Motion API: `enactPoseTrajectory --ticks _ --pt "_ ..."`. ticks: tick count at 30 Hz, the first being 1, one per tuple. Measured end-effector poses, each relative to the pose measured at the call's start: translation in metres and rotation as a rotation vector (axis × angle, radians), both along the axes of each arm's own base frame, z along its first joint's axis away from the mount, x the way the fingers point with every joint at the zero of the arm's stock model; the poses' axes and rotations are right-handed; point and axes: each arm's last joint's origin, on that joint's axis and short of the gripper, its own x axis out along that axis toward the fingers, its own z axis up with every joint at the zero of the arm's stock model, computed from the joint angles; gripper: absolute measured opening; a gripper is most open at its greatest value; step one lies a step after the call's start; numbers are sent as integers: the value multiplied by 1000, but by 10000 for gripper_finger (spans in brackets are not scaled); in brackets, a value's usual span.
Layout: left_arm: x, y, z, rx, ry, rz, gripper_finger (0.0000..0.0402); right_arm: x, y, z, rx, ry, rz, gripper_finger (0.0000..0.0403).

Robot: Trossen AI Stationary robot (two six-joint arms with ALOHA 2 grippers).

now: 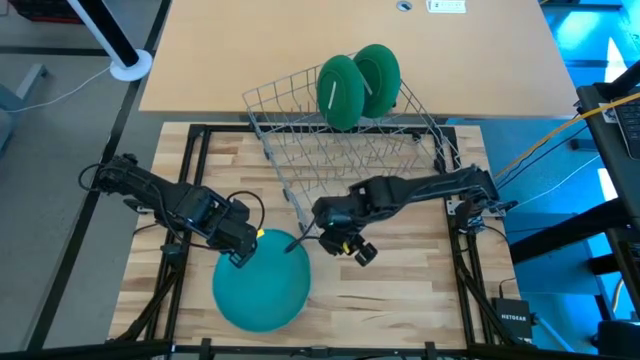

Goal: Sort dishes
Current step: Put the light green plate in the dish rack

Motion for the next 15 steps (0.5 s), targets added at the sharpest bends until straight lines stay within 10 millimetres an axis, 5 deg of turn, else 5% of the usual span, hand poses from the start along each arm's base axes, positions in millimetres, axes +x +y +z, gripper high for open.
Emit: enactPoseTrajectory --ticks 6,15 --pt "0 -1 0 -18 8 -2 0 4 11 -4 -5 -22 33 161" --pt "0 -1 0 -18 8 -2 0 -4 49 -5 -87 -105 331 161"
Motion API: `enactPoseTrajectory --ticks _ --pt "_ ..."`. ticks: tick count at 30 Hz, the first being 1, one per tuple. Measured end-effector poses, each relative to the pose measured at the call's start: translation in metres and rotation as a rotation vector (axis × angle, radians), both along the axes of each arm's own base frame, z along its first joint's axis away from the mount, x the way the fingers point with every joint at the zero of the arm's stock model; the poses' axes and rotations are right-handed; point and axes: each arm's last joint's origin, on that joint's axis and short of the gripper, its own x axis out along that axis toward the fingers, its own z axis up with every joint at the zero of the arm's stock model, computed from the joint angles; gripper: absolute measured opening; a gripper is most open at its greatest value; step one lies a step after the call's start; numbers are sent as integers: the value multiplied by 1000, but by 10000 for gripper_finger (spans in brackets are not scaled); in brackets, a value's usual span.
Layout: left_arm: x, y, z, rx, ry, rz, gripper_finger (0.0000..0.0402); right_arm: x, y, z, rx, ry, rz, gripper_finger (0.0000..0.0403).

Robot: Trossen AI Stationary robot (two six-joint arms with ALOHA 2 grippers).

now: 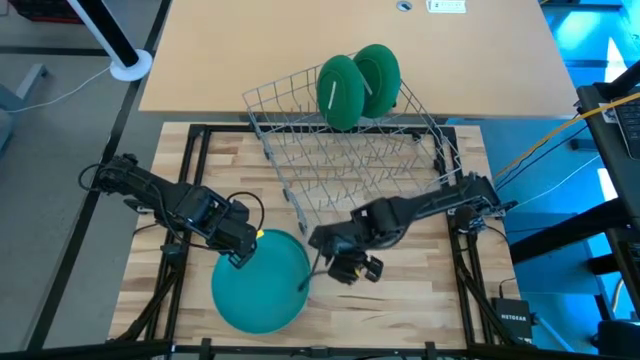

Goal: Sort dishes
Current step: Put the light green plate in the dish rack

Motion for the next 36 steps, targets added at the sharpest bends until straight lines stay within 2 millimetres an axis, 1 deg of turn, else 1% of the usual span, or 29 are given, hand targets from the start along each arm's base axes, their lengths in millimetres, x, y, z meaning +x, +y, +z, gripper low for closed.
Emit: enactPoseTrajectory --ticks 5,8,13,17,19,22,30,36 --pt "0 0 0 0 0 0 0 0 18 -1 -45 -67 42 161" --pt "0 0 0 0 0 0 0 2 28 -7 -46 -66 60 161" --pt "1 -1 0 -8 -11 0 0 12 48 -26 -77 -91 86 161" --pt "2 -1 0 -17 -14 -2 0 25 61 -47 -178 -139 85 161" --pt "1 -1 0 -24 -10 -9 0 29 63 -54 -233 -156 66 161" --pt "1 -1 0 -29 -8 -10 0 32 64 -60 -269 -168 50 161" --pt "1 -2 0 -31 -8 -29 0 38 69 -65 -228 -186 63 161" --pt "3 -4 1 -88 -8 -36 0 45 72 -73 -216 -207 61 161"
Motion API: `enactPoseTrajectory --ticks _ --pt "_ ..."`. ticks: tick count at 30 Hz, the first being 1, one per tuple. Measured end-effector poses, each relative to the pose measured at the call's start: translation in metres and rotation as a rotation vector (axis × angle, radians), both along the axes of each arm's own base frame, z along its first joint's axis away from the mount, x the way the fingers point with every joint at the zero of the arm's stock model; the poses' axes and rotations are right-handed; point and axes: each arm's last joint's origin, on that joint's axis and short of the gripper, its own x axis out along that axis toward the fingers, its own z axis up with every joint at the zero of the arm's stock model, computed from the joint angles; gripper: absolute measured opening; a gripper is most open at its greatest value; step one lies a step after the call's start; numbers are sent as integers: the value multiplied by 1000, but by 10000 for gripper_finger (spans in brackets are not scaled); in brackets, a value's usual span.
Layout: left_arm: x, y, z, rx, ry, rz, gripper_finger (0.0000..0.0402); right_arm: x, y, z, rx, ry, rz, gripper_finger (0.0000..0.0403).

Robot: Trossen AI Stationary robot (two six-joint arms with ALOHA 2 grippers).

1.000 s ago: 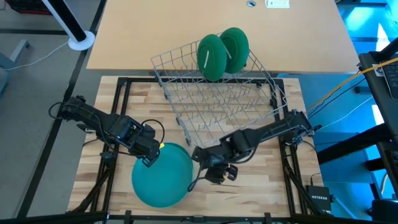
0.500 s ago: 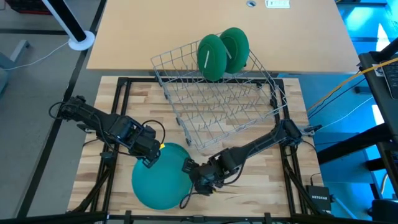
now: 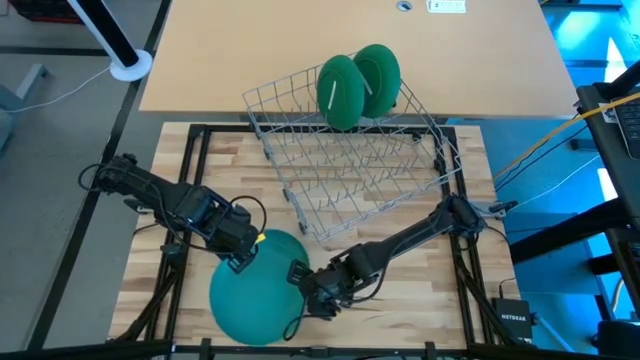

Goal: Sort dishes
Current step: Put the light green plate in the dish rack

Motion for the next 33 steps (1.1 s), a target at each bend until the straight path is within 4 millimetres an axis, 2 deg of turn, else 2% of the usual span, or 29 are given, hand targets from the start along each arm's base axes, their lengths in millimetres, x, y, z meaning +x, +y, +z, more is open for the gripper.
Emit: enactPoseTrajectory --ticks 9,12,16,18,28,33 --pt "5 -3 1 -41 -42 -3 0 6 2 -16 -27 10 -18 153" --pt "4 -3 1 -40 -37 -3 0 7 2 -17 -33 10 -22 122" --pt "3 -2 0 -31 -26 -3 0 7 3 -16 -38 -4 -15 54" --pt "3 -1 0 -22 -26 -3 0 7 4 -14 -41 -13 -1 34" --pt "4 -2 0 -35 -33 -3 27 -1 16 -16 -175 -43 23 25" --pt "5 -3 1 -47 -49 -66 52 -2 17 -18 -206 -48 -1 11"
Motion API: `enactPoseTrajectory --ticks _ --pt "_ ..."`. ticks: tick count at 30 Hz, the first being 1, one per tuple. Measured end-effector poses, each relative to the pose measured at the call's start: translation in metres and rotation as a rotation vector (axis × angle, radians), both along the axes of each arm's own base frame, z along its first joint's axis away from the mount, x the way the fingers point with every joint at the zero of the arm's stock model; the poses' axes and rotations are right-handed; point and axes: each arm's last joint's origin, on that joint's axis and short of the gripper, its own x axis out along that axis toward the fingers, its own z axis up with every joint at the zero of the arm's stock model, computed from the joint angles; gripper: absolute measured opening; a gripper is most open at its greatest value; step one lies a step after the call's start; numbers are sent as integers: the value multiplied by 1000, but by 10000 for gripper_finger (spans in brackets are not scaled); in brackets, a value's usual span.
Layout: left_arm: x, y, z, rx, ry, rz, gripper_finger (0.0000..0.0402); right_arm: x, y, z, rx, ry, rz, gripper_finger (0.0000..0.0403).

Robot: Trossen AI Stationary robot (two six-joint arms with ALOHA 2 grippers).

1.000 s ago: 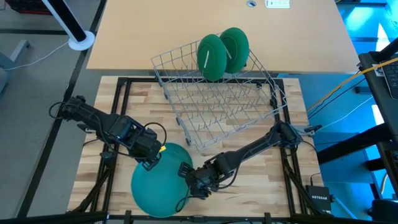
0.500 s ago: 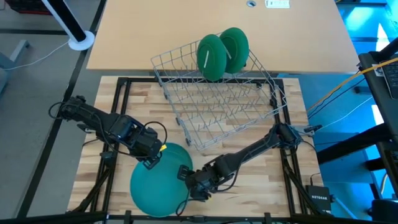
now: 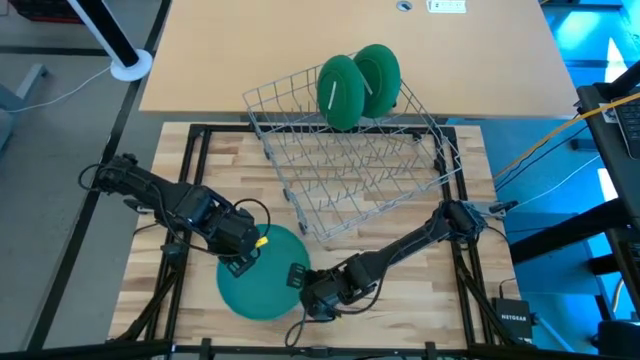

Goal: Sort dishes
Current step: Put the light green plate in the dish rack

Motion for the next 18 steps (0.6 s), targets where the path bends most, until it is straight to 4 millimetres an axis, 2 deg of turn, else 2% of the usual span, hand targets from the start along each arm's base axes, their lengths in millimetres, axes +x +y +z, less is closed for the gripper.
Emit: enactPoseTrajectory --ticks 6,12,16,18 --pt "-2 2 2 -26 -1 -29 78 -5 2 -1 4 41 -2 11" --pt "-6 3 4 -40 19 -49 83 -6 -1 -2 -14 48 -47 11" --pt "-21 10 10 -15 60 -22 77 -9 -3 -2 -47 60 -72 11" --pt "-28 14 16 -1 11 -8 74 -9 -3 -2 -58 58 -79 11"
